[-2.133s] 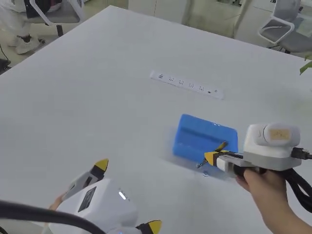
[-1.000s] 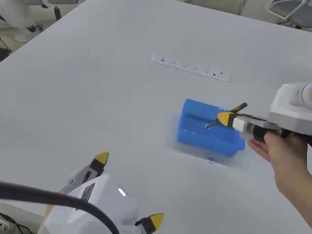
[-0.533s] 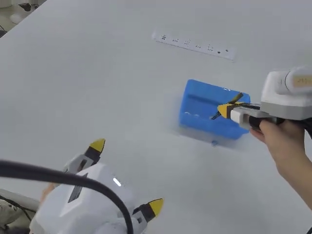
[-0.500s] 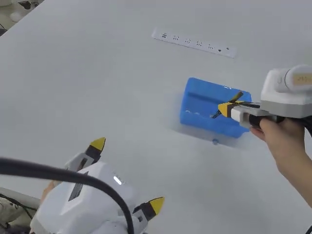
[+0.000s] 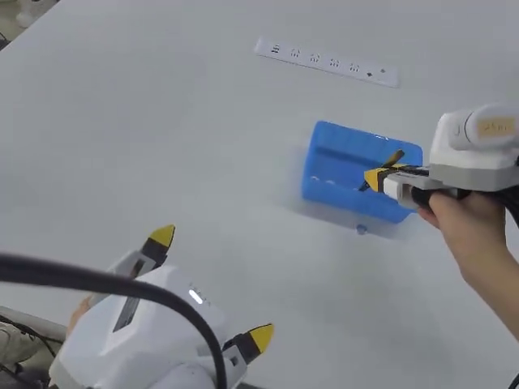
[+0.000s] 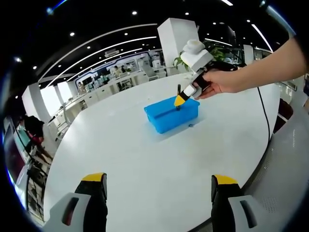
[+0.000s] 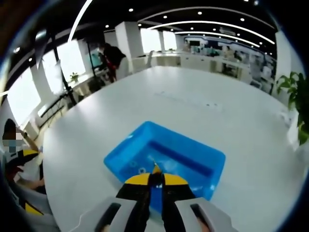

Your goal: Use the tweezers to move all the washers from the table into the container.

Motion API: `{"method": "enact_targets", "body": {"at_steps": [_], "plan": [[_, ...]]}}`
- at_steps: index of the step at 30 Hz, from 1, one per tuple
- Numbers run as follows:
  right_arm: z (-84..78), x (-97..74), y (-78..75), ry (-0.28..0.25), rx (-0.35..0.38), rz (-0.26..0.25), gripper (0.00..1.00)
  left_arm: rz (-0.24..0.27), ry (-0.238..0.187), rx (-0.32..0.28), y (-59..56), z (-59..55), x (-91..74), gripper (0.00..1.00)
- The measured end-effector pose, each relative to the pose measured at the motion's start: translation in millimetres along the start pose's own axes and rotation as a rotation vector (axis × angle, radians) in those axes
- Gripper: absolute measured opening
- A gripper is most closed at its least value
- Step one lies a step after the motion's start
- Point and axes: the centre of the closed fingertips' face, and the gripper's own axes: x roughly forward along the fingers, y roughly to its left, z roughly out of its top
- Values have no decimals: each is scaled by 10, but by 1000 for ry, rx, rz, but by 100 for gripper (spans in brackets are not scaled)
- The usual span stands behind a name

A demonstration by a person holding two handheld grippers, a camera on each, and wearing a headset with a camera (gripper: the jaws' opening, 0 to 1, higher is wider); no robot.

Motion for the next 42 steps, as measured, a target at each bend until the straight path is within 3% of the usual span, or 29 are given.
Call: {"method": "enact_targets", "body": {"at_steps": [3,12,20,25,31,42], "plan": [[-9,-28,-10,-4,-11,-5,5,-5,0,1,-9,2,-2,91],[103,-398,10,-88,-15,-3,4,-6,-5,0,-34,23,6,91],[83,-648,110,-137,39,18,4,-4,-4,1,-38,24,11,91],[-80,-626,168,-98,14,14,4,-3,-3,1,-34,21,15,91],[-286,-460,110,-44,26,14,4,-2,0,3,-29,10,20,91],[-434,-330,115,8,33,29,5,2,-3,1,-20,6,17,91]]}}
